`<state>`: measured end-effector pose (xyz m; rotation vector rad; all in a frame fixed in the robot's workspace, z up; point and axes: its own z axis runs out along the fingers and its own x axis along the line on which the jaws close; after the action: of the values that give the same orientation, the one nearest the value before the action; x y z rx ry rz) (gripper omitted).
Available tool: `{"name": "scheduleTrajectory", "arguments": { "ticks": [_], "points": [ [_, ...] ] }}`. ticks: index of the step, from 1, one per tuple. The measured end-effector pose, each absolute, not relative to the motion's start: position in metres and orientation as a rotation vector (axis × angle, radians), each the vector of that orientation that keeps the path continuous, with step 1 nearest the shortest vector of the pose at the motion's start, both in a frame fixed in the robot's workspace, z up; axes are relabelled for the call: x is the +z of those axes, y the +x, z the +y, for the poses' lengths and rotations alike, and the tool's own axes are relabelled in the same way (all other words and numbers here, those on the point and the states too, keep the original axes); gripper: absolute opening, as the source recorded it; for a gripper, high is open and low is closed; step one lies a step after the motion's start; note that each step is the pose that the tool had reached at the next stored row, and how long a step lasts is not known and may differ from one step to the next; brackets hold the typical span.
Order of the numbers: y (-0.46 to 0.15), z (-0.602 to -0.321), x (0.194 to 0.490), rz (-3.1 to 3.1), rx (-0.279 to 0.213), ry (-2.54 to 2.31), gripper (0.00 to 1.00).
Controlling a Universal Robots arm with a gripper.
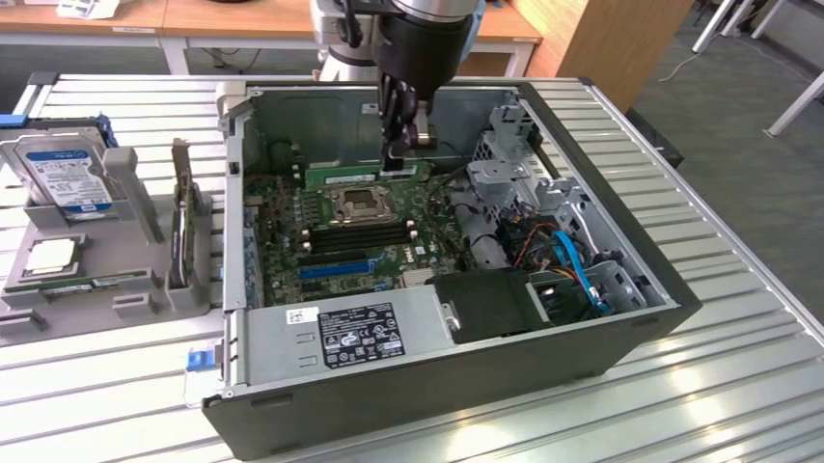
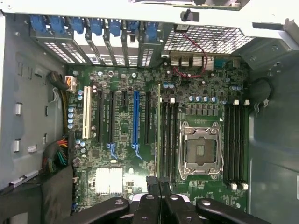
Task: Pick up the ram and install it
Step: 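Pick up the ram and move it above insertion slot, then insert the ram into the slot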
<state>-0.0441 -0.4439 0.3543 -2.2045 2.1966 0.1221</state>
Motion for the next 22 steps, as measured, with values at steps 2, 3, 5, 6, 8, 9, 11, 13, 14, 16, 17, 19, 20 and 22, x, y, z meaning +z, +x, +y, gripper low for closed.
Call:
{"name": "scheduleTrajectory", "arguments": {
  "ticks": [2, 3, 5, 6, 8, 9, 11, 13, 14, 16, 17, 19, 20, 22],
  "points": [
    [-0.044, -0.44, 0.354, 2.197, 0.122, -2.204, 0.11],
    [-0.044, -0.438, 0.354, 2.197, 0.122, -2.204, 0.11],
    [-0.044, -0.434, 0.354, 2.197, 0.122, -2.204, 0.11],
    [-0.044, -0.432, 0.354, 2.197, 0.122, -2.204, 0.11],
    [-0.044, -0.429, 0.353, 2.198, 0.122, -2.203, 0.11],
    [-0.044, -0.428, 0.353, 2.198, 0.122, -2.203, 0.11],
    [-0.044, -0.426, 0.353, 2.198, 0.122, -2.203, 0.11],
    [-0.044, -0.424, 0.353, 2.198, 0.122, -2.203, 0.11],
    [-0.044, -0.423, 0.353, 2.198, 0.122, -2.203, 0.11],
    [-0.044, -0.422, 0.353, 2.198, 0.122, -2.203, 0.11],
    [-0.044, -0.422, 0.353, 2.198, 0.122, -2.203, 0.11],
    [-0.044, -0.422, 0.353, 2.198, 0.122, -2.203, 0.11],
    [-0.044, -0.422, 0.353, 2.198, 0.123, -2.202, 0.11],
    [-0.044, -0.422, 0.353, 2.198, 0.123, -2.203, 0.11]
  ]
}}
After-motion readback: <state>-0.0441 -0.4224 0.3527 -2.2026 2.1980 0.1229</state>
